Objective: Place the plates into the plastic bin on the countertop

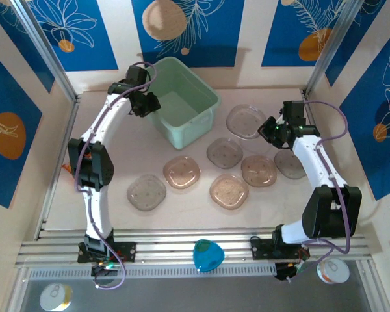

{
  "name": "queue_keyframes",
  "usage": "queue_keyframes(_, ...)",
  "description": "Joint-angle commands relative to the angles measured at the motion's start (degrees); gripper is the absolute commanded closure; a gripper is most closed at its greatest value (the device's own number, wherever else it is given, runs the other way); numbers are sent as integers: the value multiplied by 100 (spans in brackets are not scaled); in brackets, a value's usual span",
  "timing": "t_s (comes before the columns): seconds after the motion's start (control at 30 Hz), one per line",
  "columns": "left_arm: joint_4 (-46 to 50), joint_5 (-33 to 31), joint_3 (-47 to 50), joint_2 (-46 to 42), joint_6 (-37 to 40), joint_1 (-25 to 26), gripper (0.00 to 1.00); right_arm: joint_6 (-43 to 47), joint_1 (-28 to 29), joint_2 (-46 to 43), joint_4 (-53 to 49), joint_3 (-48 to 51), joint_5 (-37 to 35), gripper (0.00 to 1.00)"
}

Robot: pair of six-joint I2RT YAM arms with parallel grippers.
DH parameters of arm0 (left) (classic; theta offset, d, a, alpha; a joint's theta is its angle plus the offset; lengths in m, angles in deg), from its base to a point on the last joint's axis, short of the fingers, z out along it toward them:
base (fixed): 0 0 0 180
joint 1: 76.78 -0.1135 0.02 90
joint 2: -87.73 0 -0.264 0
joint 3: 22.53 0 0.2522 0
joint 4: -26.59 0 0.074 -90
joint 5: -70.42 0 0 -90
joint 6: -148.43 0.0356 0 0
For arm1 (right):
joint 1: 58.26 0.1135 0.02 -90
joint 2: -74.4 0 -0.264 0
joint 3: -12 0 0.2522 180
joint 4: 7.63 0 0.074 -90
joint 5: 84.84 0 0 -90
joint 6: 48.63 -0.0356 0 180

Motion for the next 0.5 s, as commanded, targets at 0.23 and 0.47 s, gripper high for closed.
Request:
queue_keyframes(0.23, 214, 450, -529, 283, 839, 269, 75, -692, -202, -1215, -67, 330, -556, 100)
queue_keyframes(0.47, 299, 680, -837, 507, 1084, 373, 77, -925, -296, -1505, -307, 241, -461, 100)
